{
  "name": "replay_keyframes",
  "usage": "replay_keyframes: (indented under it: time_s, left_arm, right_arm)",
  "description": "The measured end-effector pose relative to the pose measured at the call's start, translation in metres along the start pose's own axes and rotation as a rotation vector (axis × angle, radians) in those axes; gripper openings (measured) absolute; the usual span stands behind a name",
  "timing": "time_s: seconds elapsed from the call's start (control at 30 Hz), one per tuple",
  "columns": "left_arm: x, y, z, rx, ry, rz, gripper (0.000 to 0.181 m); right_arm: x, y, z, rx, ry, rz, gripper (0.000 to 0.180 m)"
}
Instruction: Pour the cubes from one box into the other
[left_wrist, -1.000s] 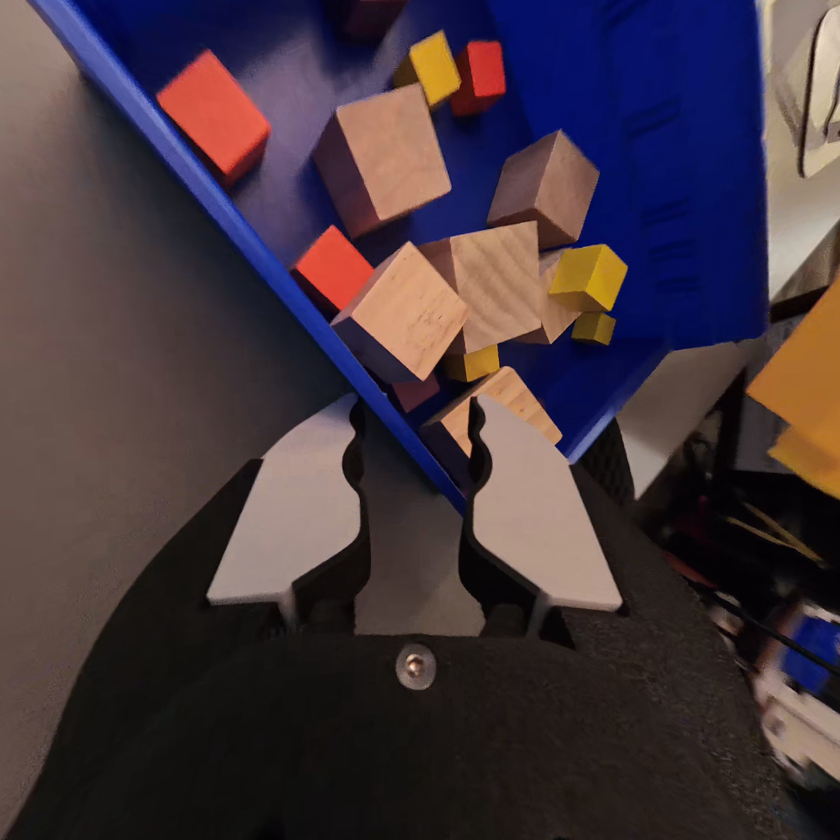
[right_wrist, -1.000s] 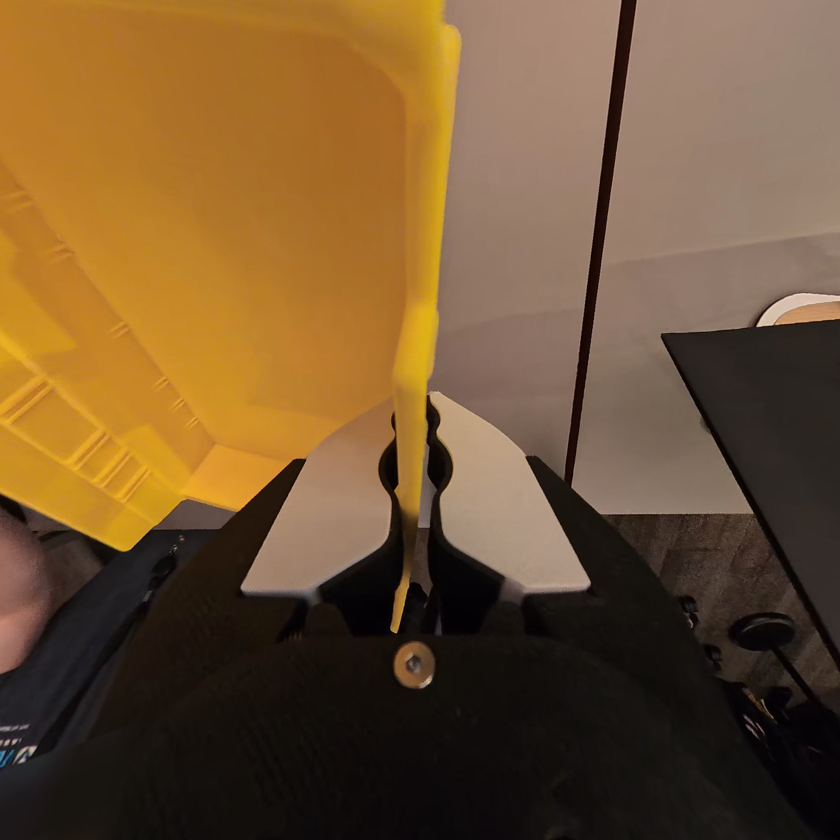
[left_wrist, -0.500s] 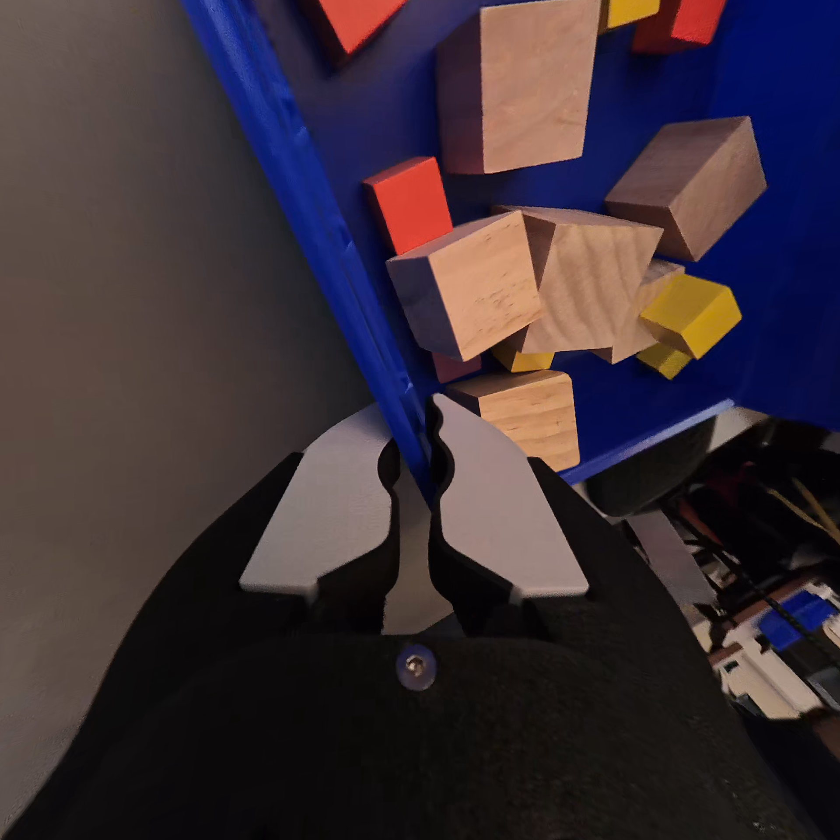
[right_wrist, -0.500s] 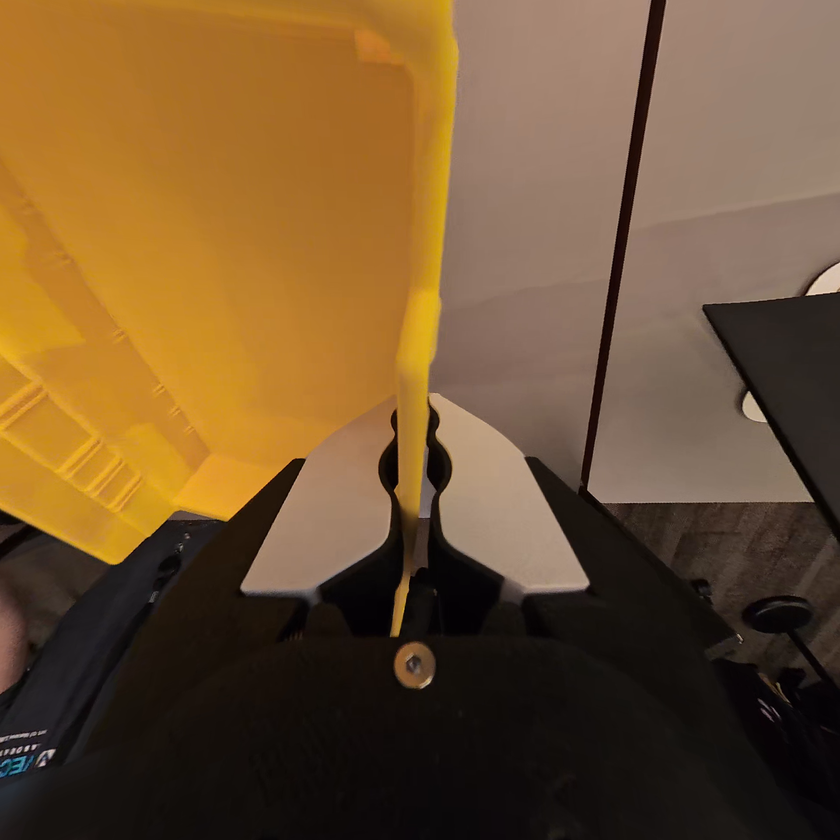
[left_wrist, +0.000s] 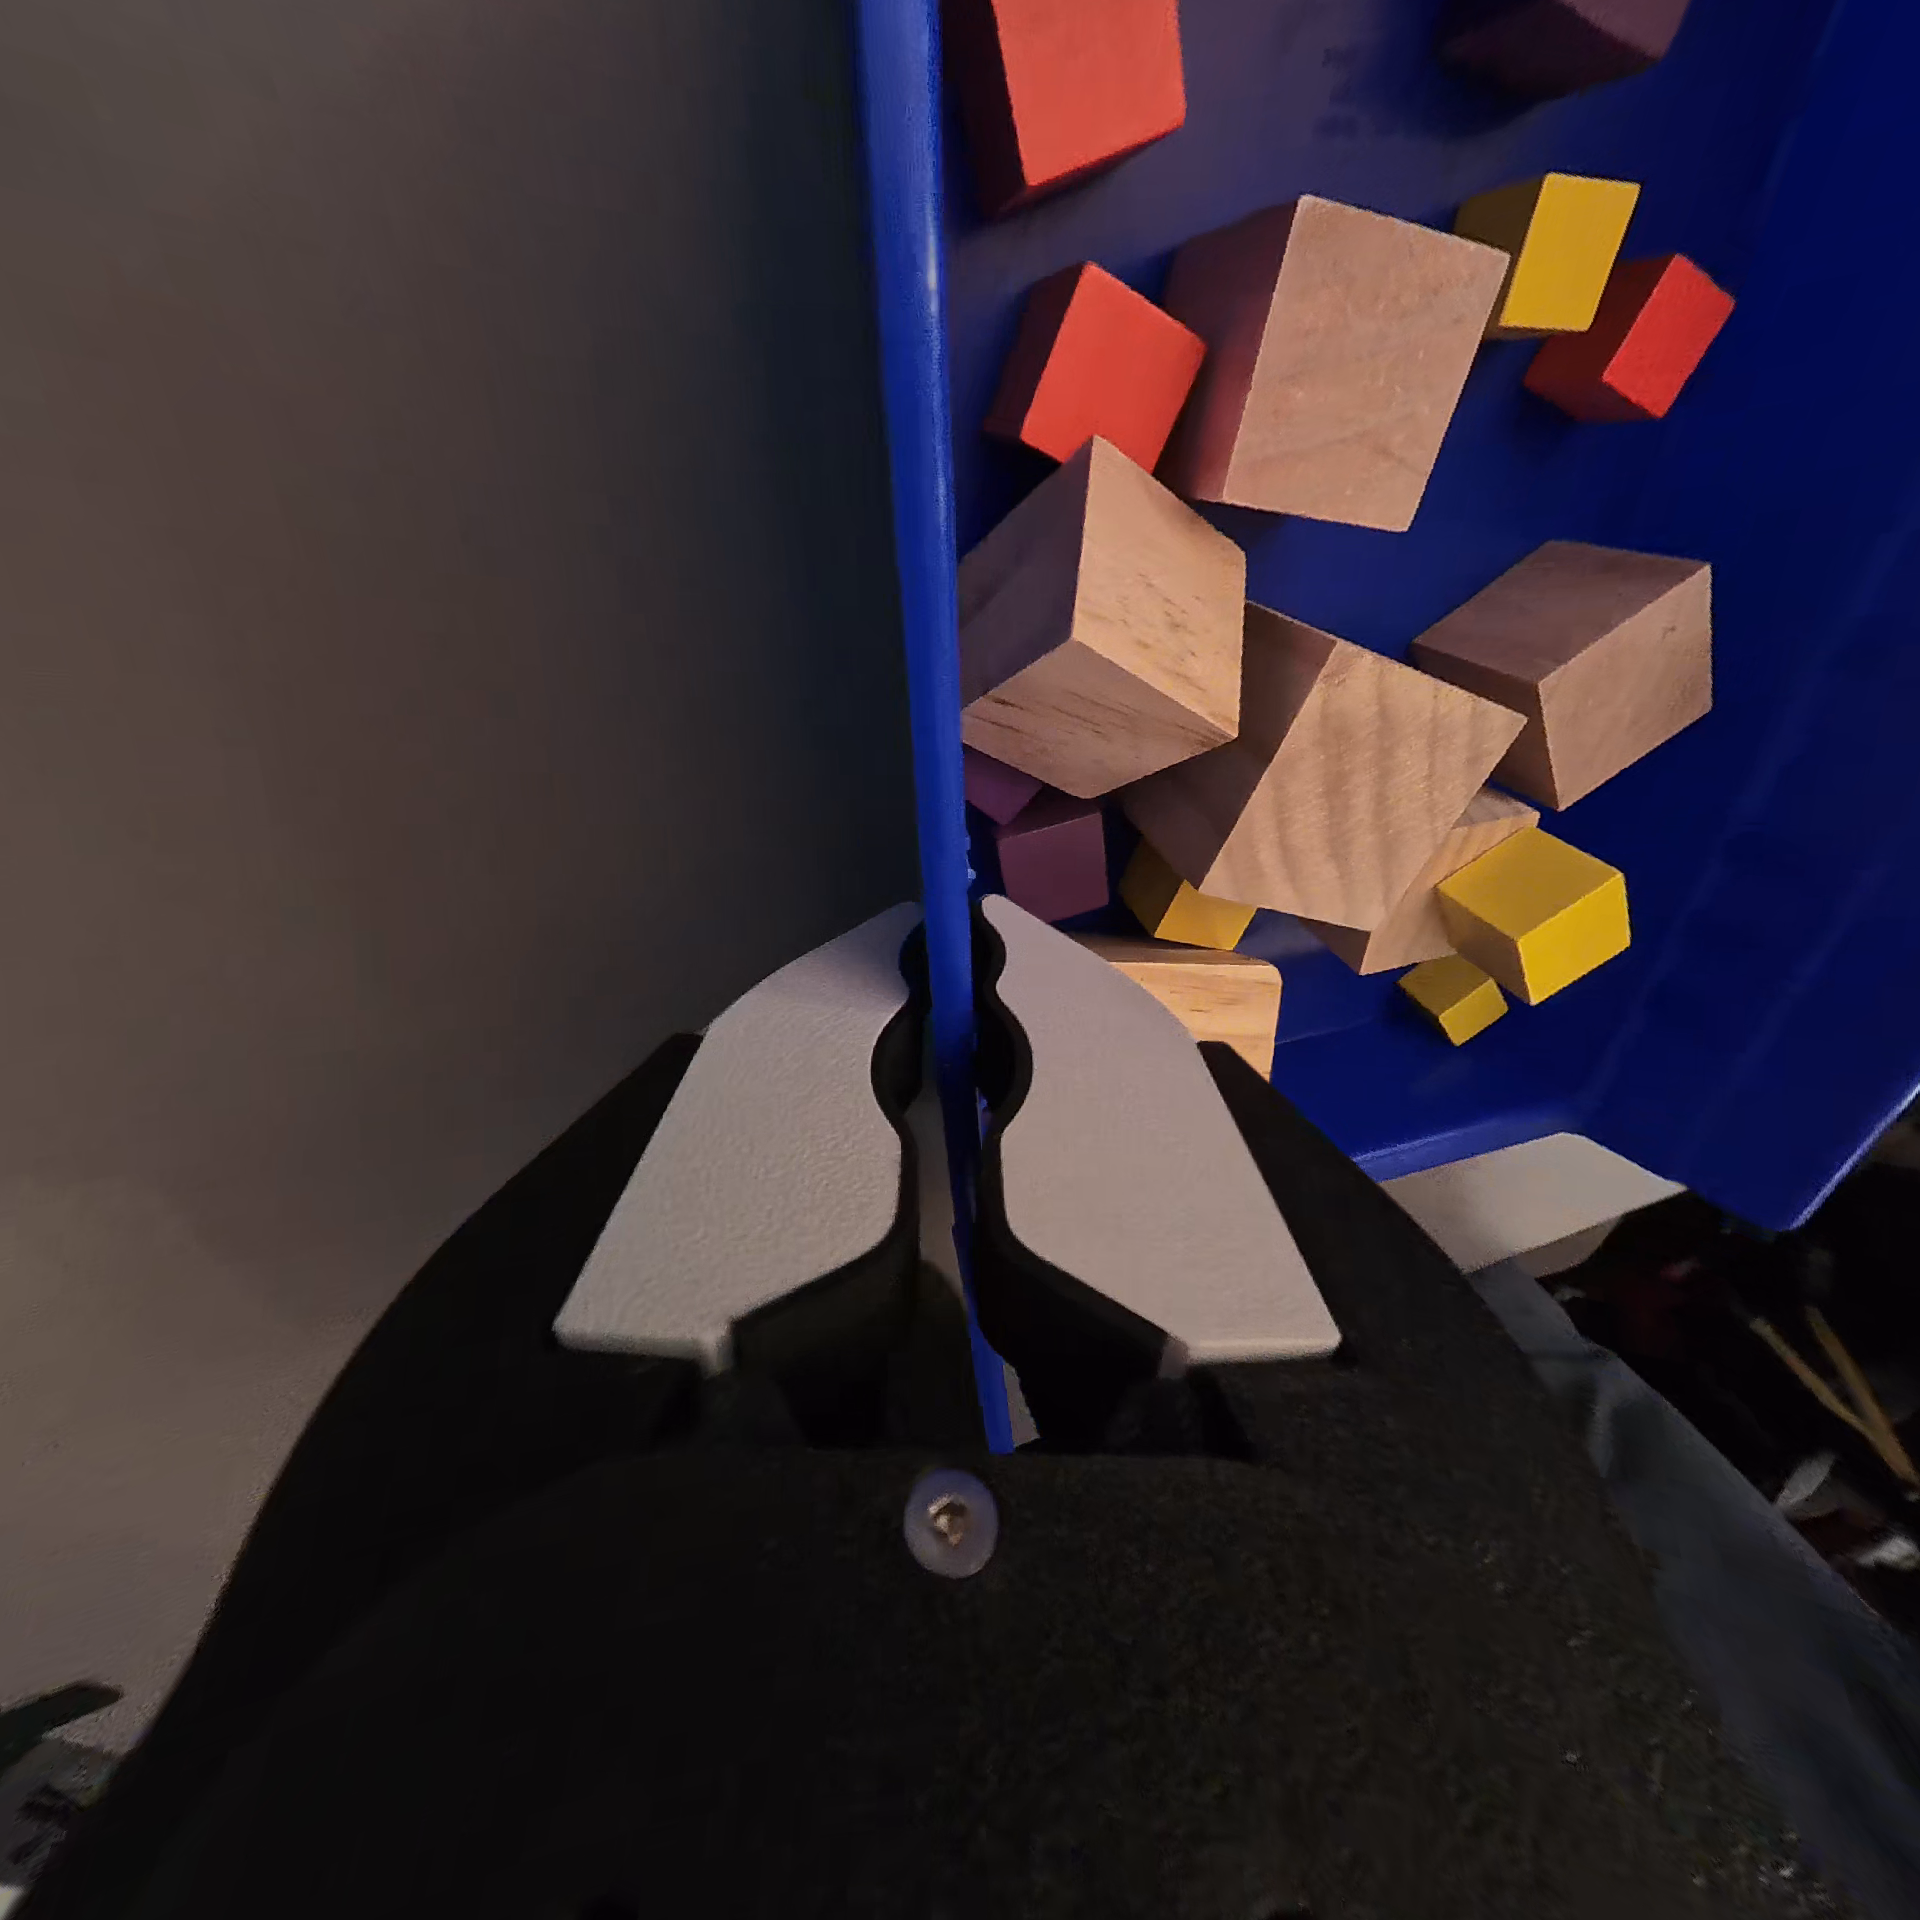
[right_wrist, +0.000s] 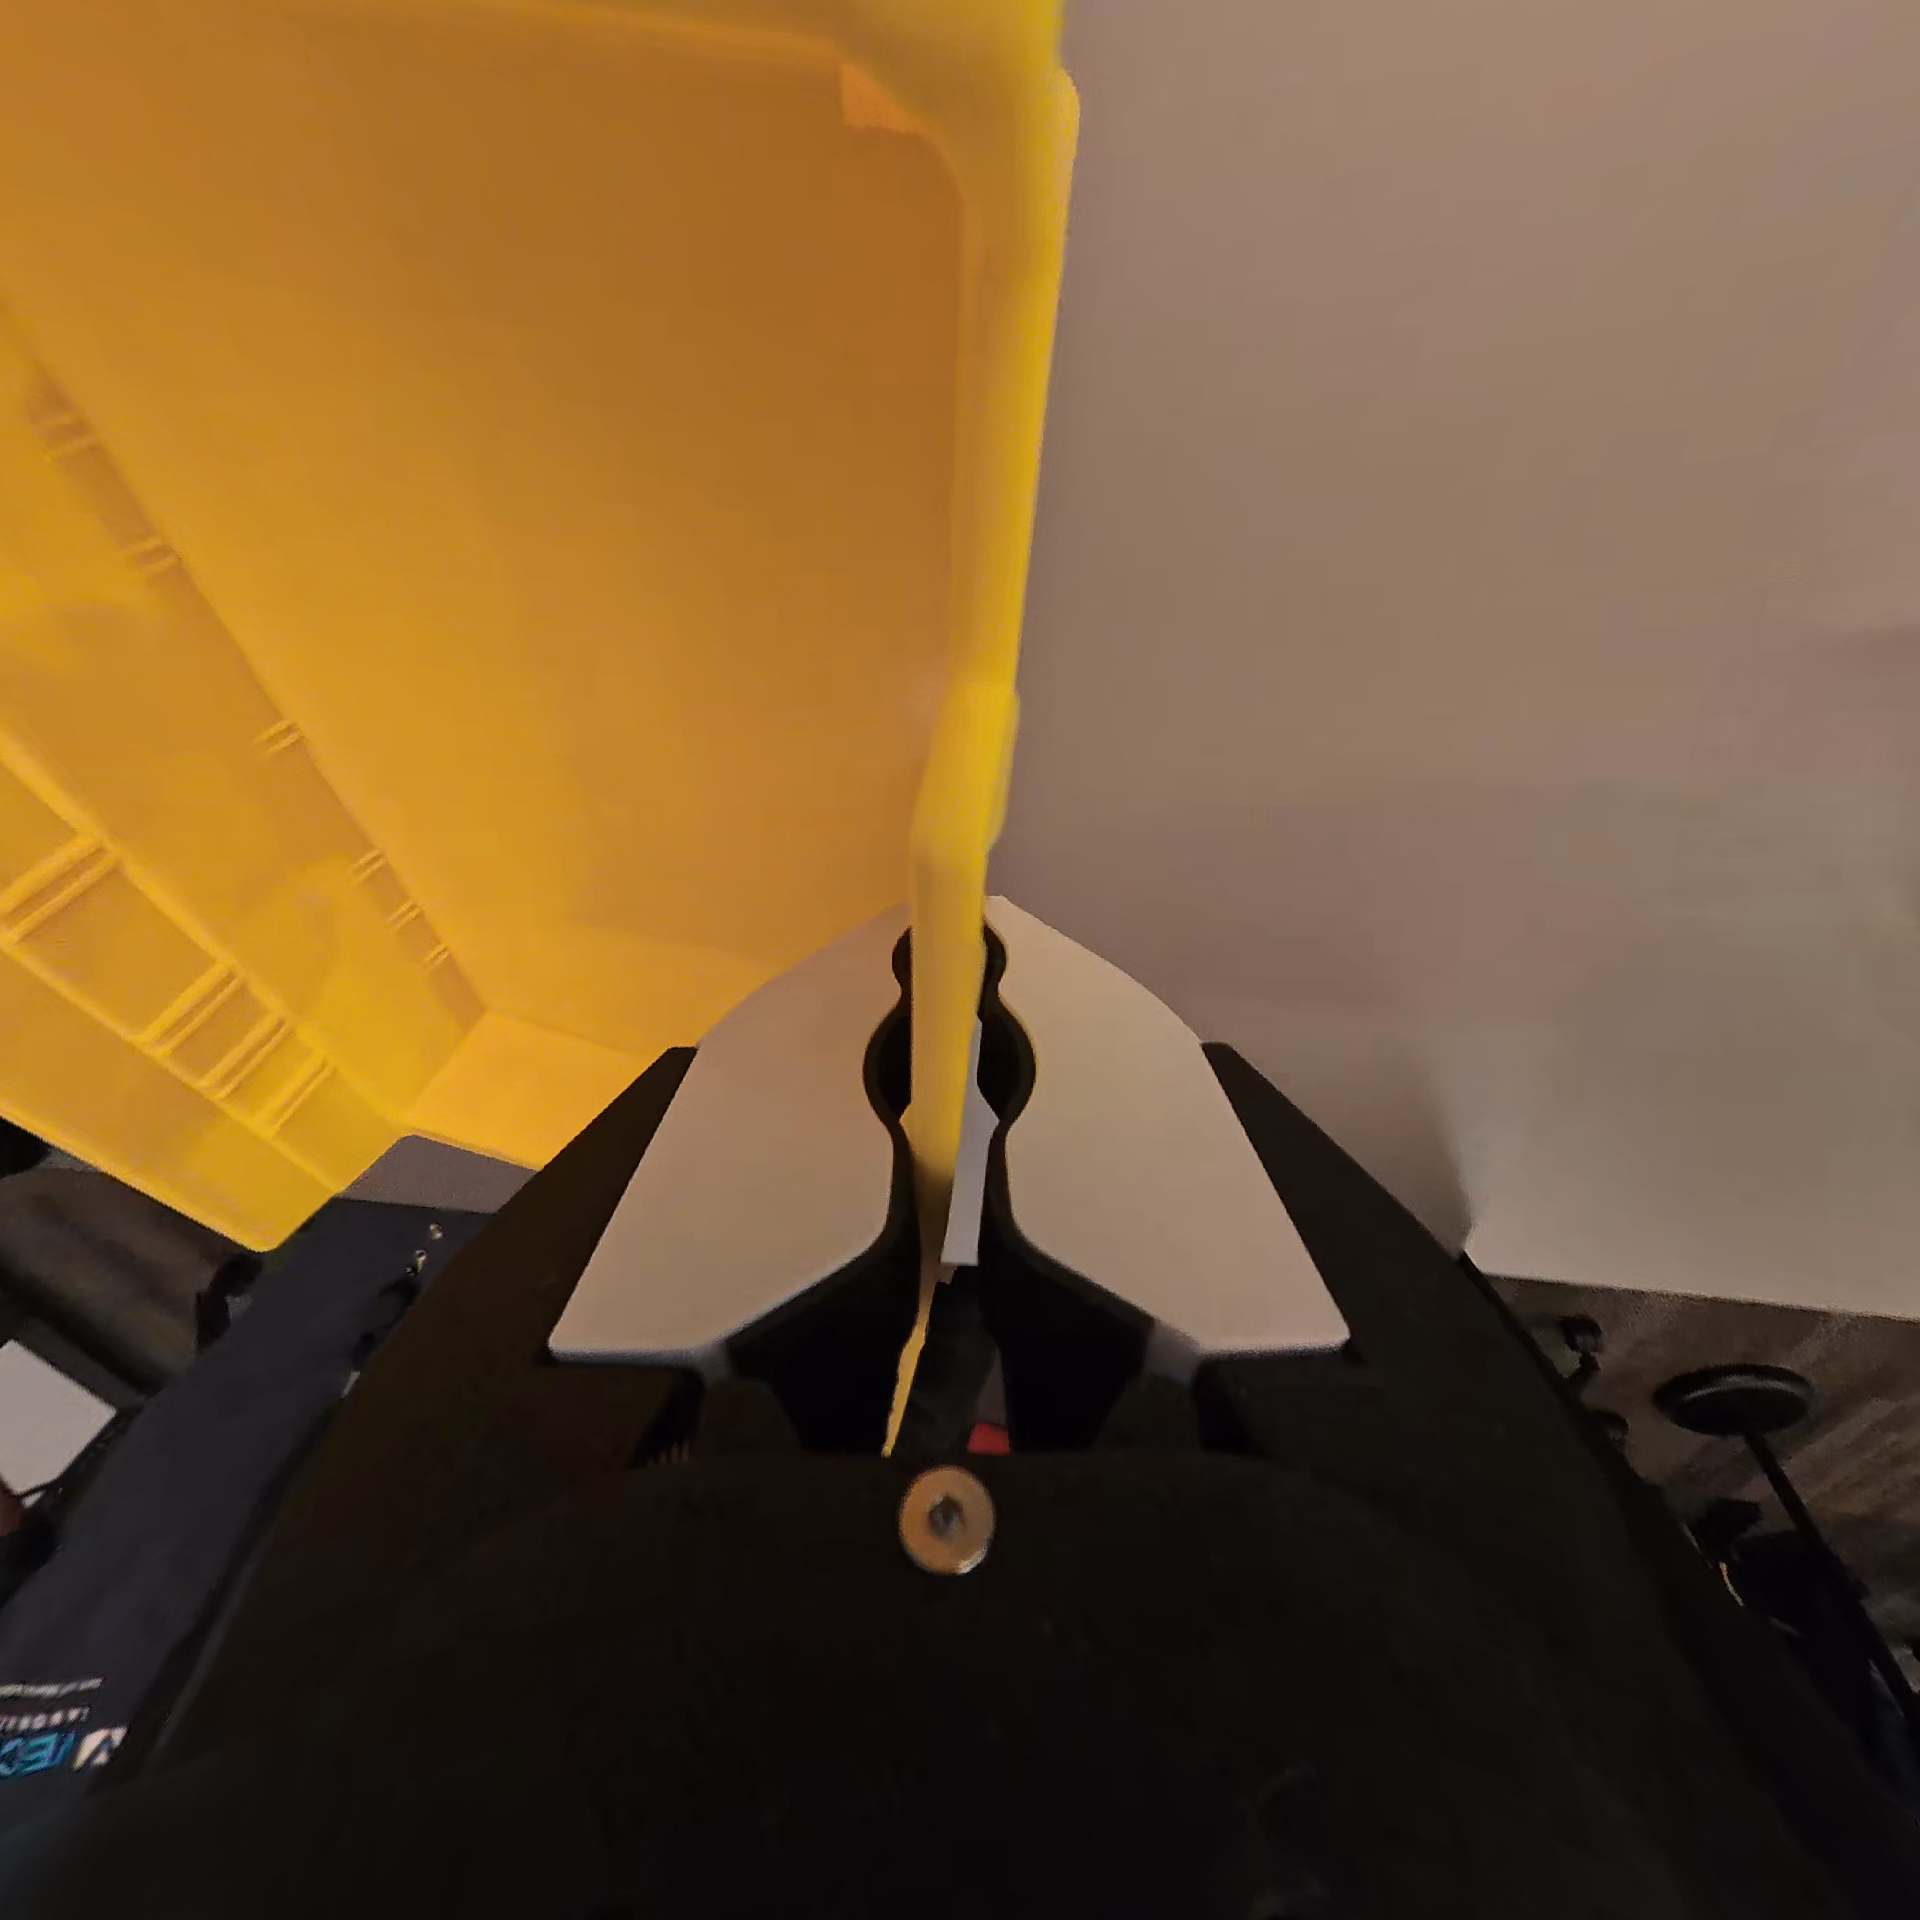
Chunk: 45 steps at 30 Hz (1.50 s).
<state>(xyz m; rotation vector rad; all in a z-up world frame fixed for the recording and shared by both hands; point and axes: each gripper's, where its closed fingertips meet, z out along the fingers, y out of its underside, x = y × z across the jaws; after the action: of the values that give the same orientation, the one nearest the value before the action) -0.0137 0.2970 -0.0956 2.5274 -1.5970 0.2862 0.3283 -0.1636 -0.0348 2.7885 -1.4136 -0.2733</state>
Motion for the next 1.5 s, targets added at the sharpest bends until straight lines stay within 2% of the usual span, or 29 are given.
replay_keyframes:
  time_s: [0.27, 0.43, 0.67, 0.9, 1.13, 1.3, 1.5]
  left_arm:
    - [-0.112, 0.029, -0.028, 0.064, -0.018, -0.157, 0.005]
    - [-0.144, 0.040, -0.036, 0.104, -0.017, -0.137, 0.005]
    - [-0.158, 0.036, -0.039, 0.141, -0.062, -0.019, 0.005]
    - [-0.159, 0.035, -0.039, 0.169, -0.083, 0.016, 0.006]
    - [-0.153, 0.030, -0.036, 0.246, -0.114, 0.087, 0.005]
    - [-0.150, 0.033, -0.035, 0.244, -0.106, 0.061, 0.005]
    - [-0.150, 0.035, -0.035, 0.253, -0.104, 0.062, 0.005]
  right_arm:
    - [-0.048, -0.037, 0.063, -0.069, -0.067, -0.070, 0.007]
    - [-0.056, -0.039, 0.090, -0.145, -0.086, -0.099, 0.007]
    - [-0.052, -0.049, 0.092, -0.109, -0.065, -0.117, 0.006]
    - [-0.044, -0.053, 0.091, -0.095, -0.034, -0.144, 0.006]
    - [-0.036, -0.069, 0.090, -0.007, 0.028, -0.188, 0.006]
    - [-0.037, -0.066, 0.091, 0.019, -0.001, -0.189, 0.007]
    - [-0.043, -0.074, 0.076, 0.155, -0.077, -0.151, 0.025]
